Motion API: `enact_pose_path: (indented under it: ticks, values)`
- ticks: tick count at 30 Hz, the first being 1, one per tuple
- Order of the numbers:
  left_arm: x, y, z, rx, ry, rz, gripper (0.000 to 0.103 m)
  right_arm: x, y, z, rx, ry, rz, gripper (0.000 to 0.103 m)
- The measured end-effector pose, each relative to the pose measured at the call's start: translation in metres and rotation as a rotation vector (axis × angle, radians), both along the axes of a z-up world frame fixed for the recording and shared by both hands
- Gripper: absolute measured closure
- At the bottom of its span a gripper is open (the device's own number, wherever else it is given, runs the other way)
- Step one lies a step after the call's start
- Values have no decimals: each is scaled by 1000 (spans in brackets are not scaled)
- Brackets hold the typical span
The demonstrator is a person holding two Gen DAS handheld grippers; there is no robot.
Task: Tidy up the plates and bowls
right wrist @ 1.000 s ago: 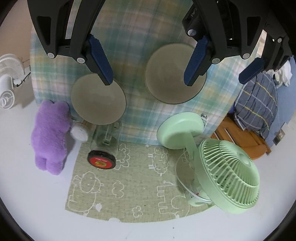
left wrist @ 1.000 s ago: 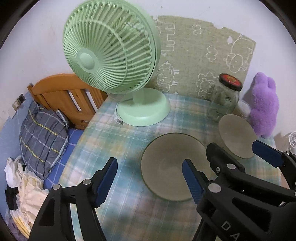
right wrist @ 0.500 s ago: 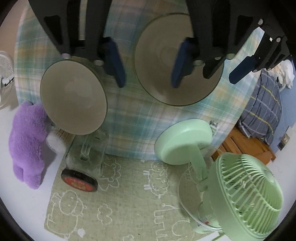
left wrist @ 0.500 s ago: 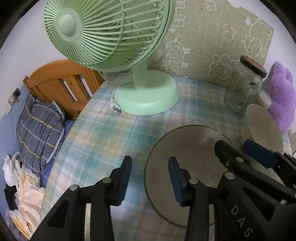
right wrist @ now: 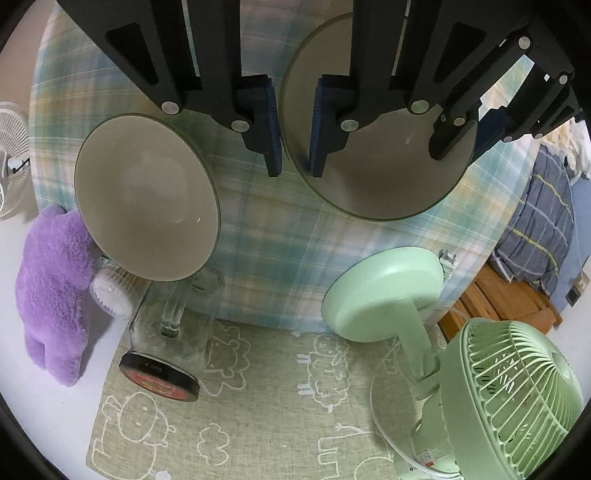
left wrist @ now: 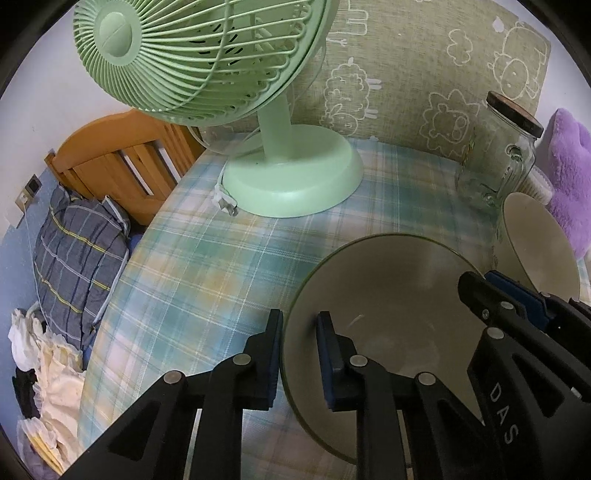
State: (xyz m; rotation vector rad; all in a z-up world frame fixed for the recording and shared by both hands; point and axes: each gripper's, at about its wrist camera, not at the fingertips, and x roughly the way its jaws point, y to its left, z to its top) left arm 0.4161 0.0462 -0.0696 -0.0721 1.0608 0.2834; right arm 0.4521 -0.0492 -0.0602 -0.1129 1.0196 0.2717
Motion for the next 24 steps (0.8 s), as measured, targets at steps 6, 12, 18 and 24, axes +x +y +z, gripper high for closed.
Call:
enact_pose_path:
  ticks: [6,12,18,24]
  values:
    - [0,1,-1,-9,0,11,87,-1,1,0,-7,-10,1,85]
    - [-2,1,3,-18,7,5,87,-2,-1,2,-3,4,-13,85]
    - [-11,-7,12,-25,6,-5,87,-12,-8,9,1,10,-24,85]
    - [-27,-18,22,-29,8,-21,87,-29,-17,19,-4,11,-38,85]
